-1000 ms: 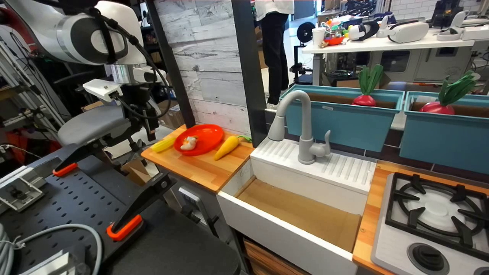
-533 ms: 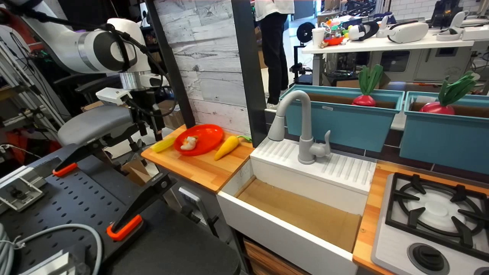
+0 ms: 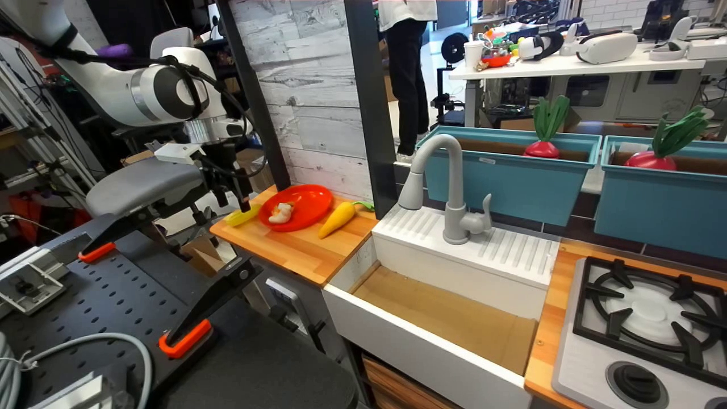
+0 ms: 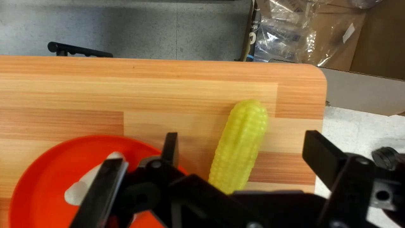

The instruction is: Move the cob of maize to the right

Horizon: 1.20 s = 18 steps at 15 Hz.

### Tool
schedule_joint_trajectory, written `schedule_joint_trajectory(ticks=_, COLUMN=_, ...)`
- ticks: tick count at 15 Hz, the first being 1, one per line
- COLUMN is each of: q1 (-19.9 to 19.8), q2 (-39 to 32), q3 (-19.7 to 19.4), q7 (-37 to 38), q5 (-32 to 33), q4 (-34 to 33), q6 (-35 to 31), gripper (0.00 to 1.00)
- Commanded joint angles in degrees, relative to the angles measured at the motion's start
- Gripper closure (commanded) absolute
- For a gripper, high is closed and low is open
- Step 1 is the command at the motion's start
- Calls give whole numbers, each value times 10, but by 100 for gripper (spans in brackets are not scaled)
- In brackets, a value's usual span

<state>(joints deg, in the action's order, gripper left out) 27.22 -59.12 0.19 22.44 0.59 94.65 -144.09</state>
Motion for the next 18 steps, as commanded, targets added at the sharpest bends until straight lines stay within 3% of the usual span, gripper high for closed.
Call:
schedule_joint_trajectory(ticks=1, q1=12, q2=-35, q3=-12, q7=15, q5=17, q4=-43, q6=1, gripper=0)
schedule_joint_trajectory(ticks=4, q1=11, q2=-50, q3=-11, q7=12, q5=17, q4=-59, q6=6, gripper=1)
schedule_joint_trajectory(ticks=5, q1=11, q2=-54, q3=-11, q7=10, q5=17, q4=-65, q6=9, gripper=26)
schedule_joint_trajectory(ticks=7, q1=12, q2=-62, q3=-11, q7=7, q5=19, q4=-74, q6=15, gripper=29)
schedule_joint_trajectory(ticks=15, q1=3, q2=-46, q3=-6, q7=-4, q5=17, q4=-73, q6=1, gripper=90)
schedule_joint_trajectory(ticks=18, q1=3, q2=-20, q3=-6, q7=-10, q5=20, q4=-50, q6=-3, gripper=94)
